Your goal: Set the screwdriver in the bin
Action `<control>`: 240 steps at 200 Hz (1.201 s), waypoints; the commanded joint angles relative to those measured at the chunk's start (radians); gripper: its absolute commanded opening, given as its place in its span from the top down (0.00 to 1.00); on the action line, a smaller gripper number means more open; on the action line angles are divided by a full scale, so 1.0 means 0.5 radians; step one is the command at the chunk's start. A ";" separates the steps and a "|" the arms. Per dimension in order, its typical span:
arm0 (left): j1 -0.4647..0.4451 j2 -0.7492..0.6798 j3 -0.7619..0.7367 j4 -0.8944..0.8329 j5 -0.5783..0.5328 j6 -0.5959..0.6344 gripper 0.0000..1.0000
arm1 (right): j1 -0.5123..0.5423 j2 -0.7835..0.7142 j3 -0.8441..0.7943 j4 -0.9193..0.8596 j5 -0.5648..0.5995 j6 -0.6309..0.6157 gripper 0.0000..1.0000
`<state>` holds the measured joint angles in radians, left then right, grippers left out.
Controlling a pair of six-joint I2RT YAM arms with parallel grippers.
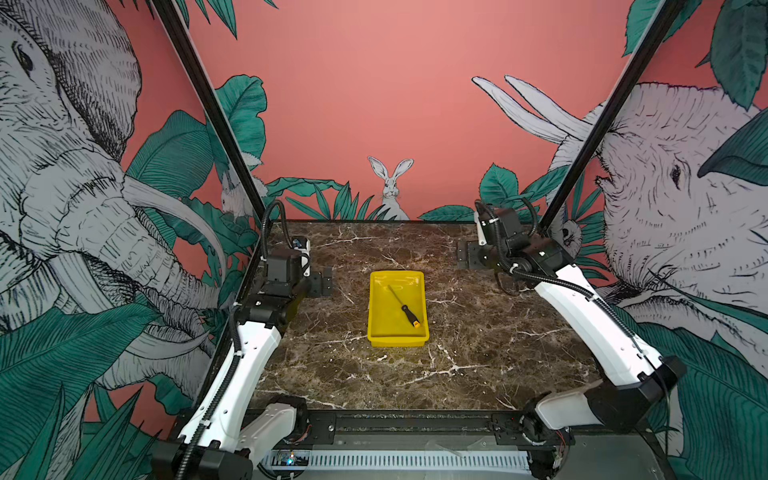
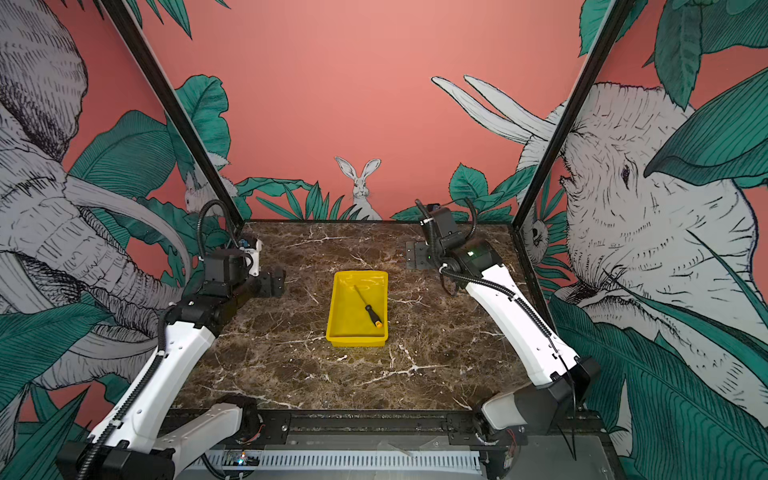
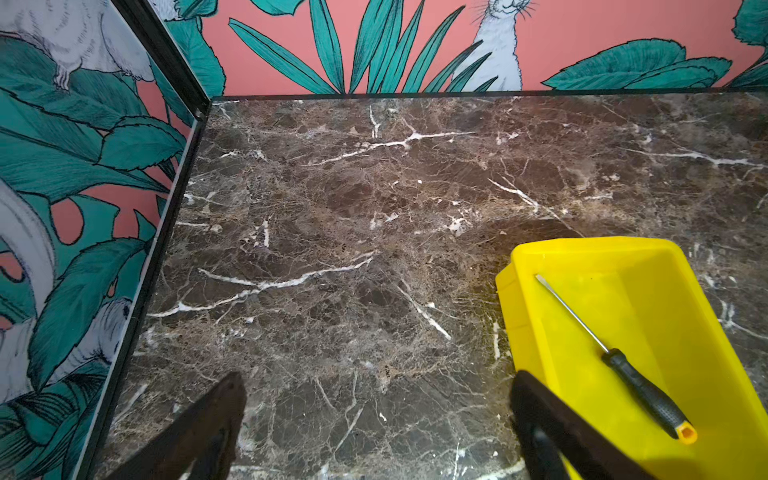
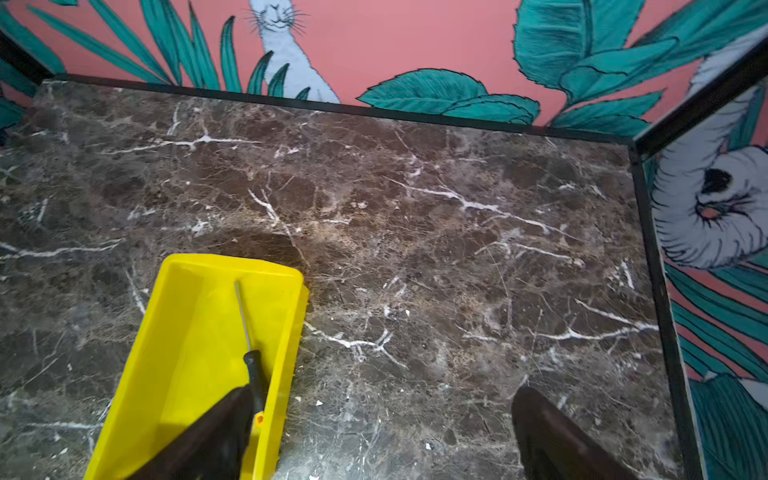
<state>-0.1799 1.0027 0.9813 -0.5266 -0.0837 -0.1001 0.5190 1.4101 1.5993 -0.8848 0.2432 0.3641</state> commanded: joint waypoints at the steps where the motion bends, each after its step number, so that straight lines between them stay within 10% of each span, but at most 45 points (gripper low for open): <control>1: 0.010 -0.075 -0.088 0.080 -0.059 0.059 0.00 | -0.109 -0.096 -0.100 -0.039 0.104 -0.019 0.01; 130: 0.007 -0.313 -0.607 0.883 0.027 0.244 0.00 | -0.521 -0.533 -0.590 0.201 -0.002 -0.132 0.01; 166: 0.010 -0.275 -0.910 1.390 -0.304 0.423 0.00 | -0.526 -0.624 -0.950 0.743 -0.147 -0.386 0.01; 240: 0.013 0.294 -1.257 2.295 -0.471 0.505 0.00 | -0.535 -0.851 -1.897 1.888 0.281 -0.850 0.01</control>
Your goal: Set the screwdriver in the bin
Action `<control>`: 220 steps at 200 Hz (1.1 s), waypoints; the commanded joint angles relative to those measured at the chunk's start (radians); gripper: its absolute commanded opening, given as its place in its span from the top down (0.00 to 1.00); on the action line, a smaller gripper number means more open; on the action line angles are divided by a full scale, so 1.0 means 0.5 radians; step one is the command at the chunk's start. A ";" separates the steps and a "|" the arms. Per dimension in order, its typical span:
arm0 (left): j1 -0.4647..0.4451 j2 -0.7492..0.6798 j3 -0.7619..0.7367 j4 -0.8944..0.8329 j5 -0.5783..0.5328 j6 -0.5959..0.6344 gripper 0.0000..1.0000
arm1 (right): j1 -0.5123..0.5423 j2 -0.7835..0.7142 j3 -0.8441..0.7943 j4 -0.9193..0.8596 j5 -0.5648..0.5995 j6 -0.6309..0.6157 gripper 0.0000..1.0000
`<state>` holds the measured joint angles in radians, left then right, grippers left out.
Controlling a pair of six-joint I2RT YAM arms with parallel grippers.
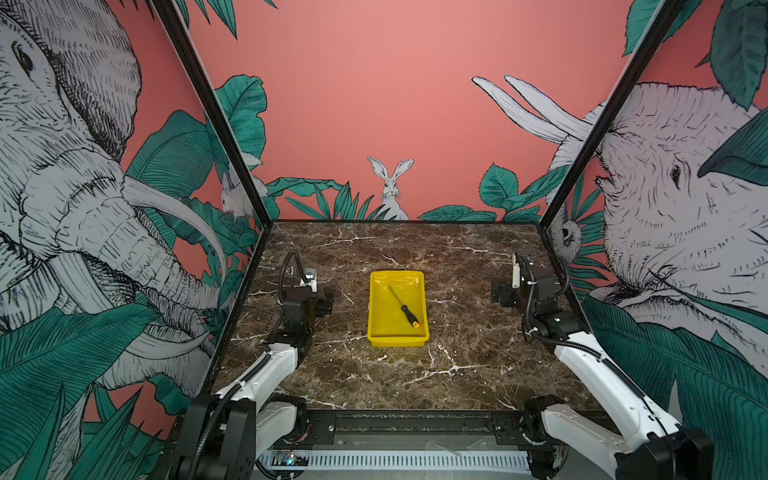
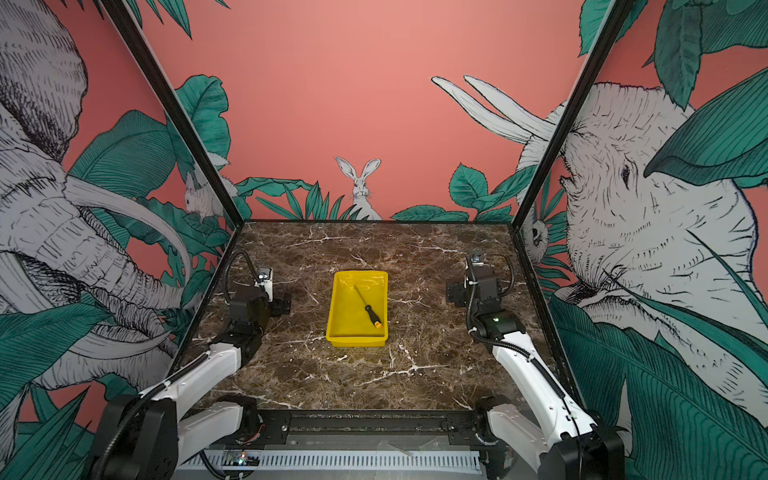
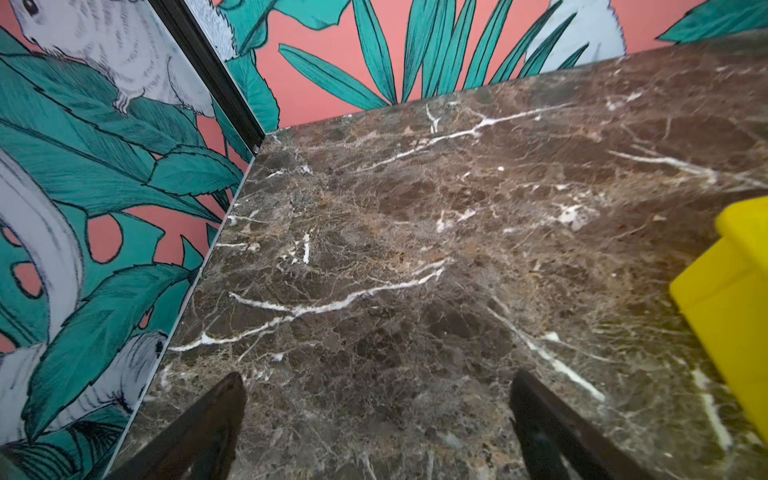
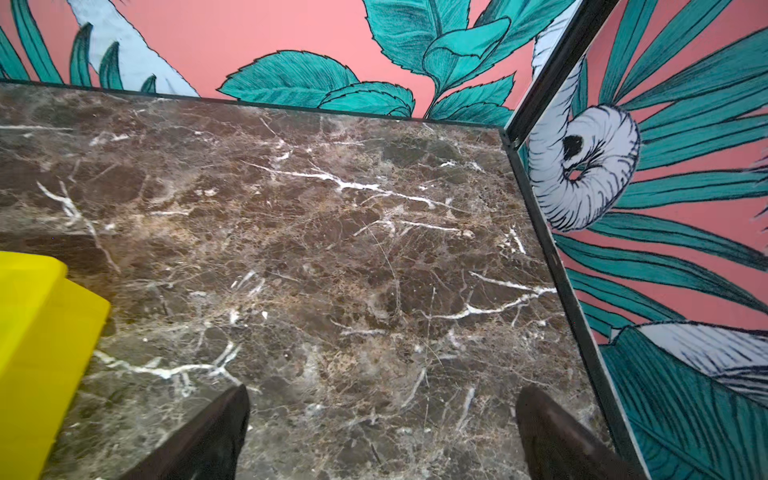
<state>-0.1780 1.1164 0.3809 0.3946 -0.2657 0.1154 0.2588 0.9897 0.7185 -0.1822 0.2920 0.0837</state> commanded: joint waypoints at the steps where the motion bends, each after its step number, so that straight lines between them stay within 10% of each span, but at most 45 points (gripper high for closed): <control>1: 0.009 0.072 -0.059 0.464 -0.110 0.075 0.00 | -0.016 -0.007 -0.143 0.491 0.191 -0.293 0.01; 103: 0.009 0.659 -0.161 1.225 -0.074 0.139 0.00 | -0.200 0.839 -0.656 1.950 0.088 -0.382 0.01; 161: 0.107 0.805 0.004 1.029 0.135 0.088 0.00 | -0.365 1.162 -0.813 2.554 -0.032 -0.167 0.01; 180: 0.283 0.849 0.123 0.823 0.503 -0.005 0.00 | -0.377 1.109 -0.726 2.296 0.029 -0.119 0.01; 220: 0.290 0.889 0.070 0.970 0.534 -0.001 0.00 | -0.374 1.128 -0.692 2.278 0.060 -0.118 0.01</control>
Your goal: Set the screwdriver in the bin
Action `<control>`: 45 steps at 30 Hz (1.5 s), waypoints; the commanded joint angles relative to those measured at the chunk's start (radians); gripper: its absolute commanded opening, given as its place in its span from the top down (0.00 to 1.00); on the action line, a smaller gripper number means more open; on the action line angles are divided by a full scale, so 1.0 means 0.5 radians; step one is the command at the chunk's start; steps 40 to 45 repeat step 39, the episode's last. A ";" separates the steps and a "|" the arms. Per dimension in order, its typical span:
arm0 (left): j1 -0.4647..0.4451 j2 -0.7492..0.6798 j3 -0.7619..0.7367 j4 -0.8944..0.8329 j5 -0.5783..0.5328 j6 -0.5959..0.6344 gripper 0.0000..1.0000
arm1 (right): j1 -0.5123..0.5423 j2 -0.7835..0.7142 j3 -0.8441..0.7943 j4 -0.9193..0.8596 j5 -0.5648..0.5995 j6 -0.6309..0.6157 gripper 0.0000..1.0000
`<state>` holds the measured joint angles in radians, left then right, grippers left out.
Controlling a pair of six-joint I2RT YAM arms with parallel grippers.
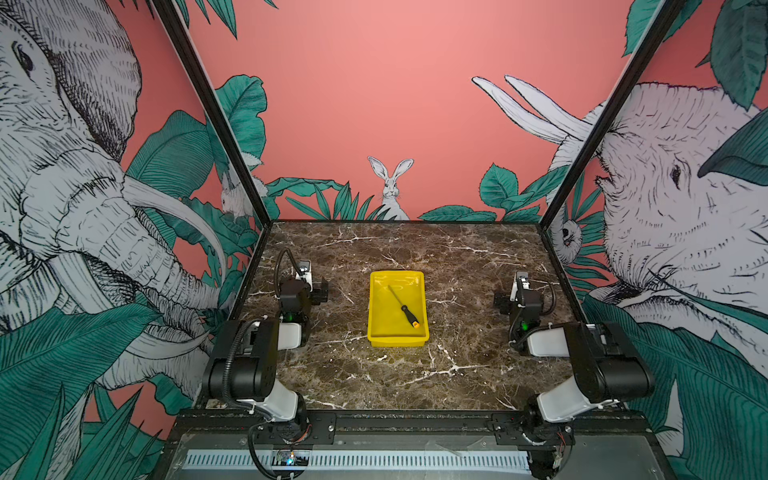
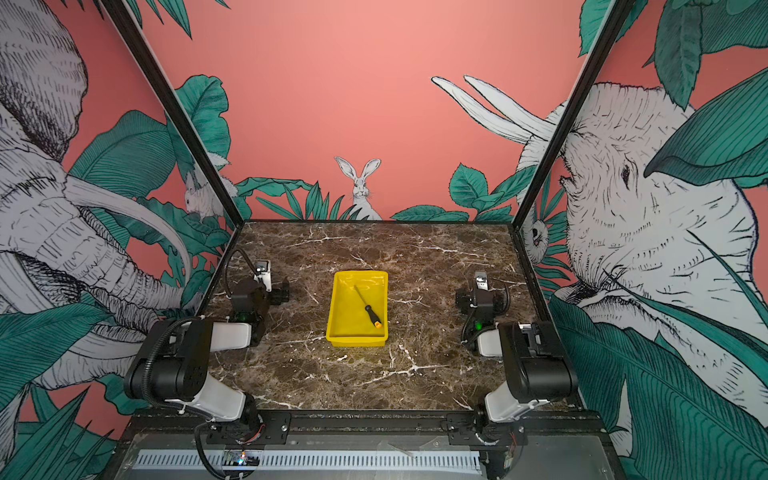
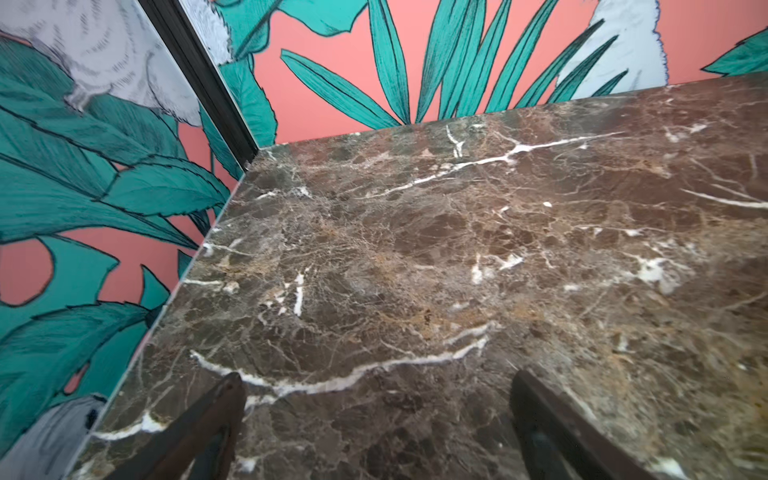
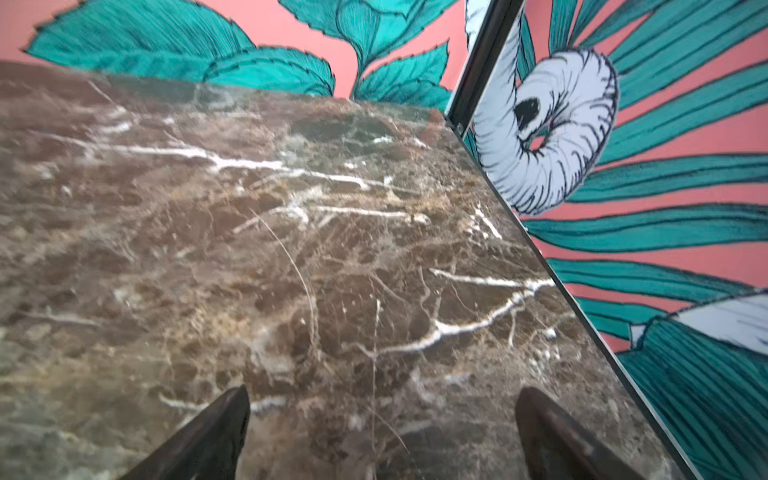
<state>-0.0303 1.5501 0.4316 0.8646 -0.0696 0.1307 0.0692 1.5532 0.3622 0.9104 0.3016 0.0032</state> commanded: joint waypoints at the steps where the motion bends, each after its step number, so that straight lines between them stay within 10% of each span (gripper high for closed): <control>1: -0.006 0.022 -0.030 0.028 0.142 -0.031 0.00 | 0.005 0.001 0.020 0.093 0.041 0.043 0.01; 7: -0.005 0.004 -0.026 -0.014 0.130 -0.034 0.00 | 0.022 0.002 0.005 0.124 -0.026 -0.013 0.01; 10: -0.007 0.005 -0.026 -0.014 0.130 -0.034 0.00 | 0.025 -0.008 -0.120 0.325 -0.551 -0.208 0.01; 45: -0.008 0.011 -0.017 -0.027 0.127 -0.037 0.00 | -0.018 -0.005 0.043 0.036 -0.244 -0.022 0.01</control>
